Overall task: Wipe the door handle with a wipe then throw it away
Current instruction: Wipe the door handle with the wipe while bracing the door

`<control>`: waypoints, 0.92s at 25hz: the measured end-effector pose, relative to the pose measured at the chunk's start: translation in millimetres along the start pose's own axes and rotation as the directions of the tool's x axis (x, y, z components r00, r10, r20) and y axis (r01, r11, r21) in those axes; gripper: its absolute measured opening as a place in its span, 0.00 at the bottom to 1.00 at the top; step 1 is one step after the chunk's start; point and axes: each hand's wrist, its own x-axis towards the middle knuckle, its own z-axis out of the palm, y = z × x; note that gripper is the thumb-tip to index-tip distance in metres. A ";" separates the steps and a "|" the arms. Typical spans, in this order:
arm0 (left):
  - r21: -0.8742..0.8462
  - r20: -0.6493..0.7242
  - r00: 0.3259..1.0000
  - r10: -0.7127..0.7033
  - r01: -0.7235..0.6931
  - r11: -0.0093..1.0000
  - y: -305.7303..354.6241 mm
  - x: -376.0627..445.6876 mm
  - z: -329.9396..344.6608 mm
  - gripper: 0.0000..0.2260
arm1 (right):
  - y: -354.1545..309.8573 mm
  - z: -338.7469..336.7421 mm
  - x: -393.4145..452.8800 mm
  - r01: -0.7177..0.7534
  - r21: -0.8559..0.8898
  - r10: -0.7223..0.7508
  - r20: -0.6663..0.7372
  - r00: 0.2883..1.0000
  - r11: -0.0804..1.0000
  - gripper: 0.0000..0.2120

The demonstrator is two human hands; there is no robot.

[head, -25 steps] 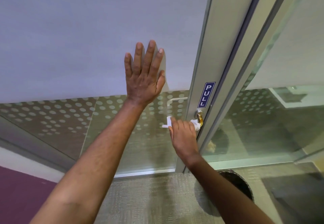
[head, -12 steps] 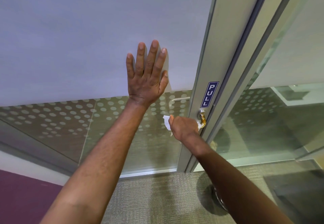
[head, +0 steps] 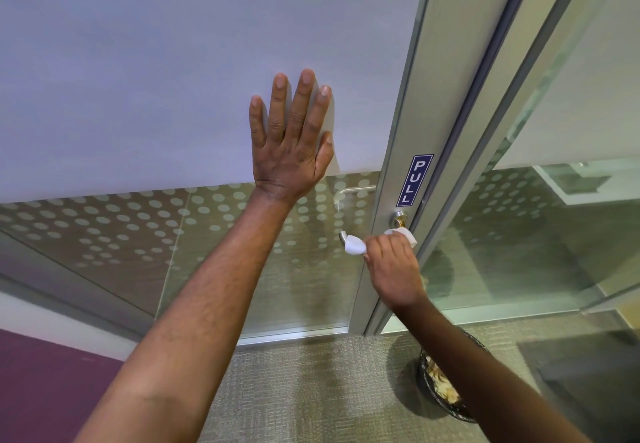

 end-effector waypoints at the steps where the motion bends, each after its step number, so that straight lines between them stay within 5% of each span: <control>1: -0.003 0.003 1.000 0.002 -0.002 1.000 0.2 0.2 -0.3 0.27 | 4.0 -3.2 7.6 0.028 -0.013 -0.027 0.031 0.999 1.000 0.11; 5: -0.009 -0.009 1.000 -0.005 0.005 1.000 0.3 0.0 -0.2 0.27 | 10.5 -19.2 35.9 0.139 -0.030 -0.127 0.254 0.959 0.990 0.21; 10: 0.001 -0.031 1.000 0.001 -0.001 1.000 1.3 0.6 1.9 0.27 | 2.9 -38.0 66.5 0.056 -0.032 -0.034 0.465 0.885 0.998 0.40; 13: 0.010 -0.041 0.999 0.019 -0.019 1.000 7.0 5.2 6.3 0.26 | -3.0 -37.1 53.2 -0.007 -0.070 0.029 0.320 0.947 0.998 0.31; 19: 0.009 -0.033 0.999 -0.025 0.025 1.000 -0.2 -0.6 3.5 0.27 | -13.4 -5.4 3.2 -0.151 0.230 0.156 -0.003 0.988 0.961 0.14; 21: 0.005 -0.029 0.999 -0.018 0.019 1.000 0.2 -0.6 3.8 0.28 | -21.5 0.0 -2.3 -0.323 0.284 0.349 -0.041 0.936 0.903 0.12; 23: 0.018 -0.031 0.999 -0.007 0.007 1.000 -0.1 0.4 3.9 0.29 | -32.7 -3.4 3.1 -0.559 0.375 0.610 -0.025 0.792 0.740 0.13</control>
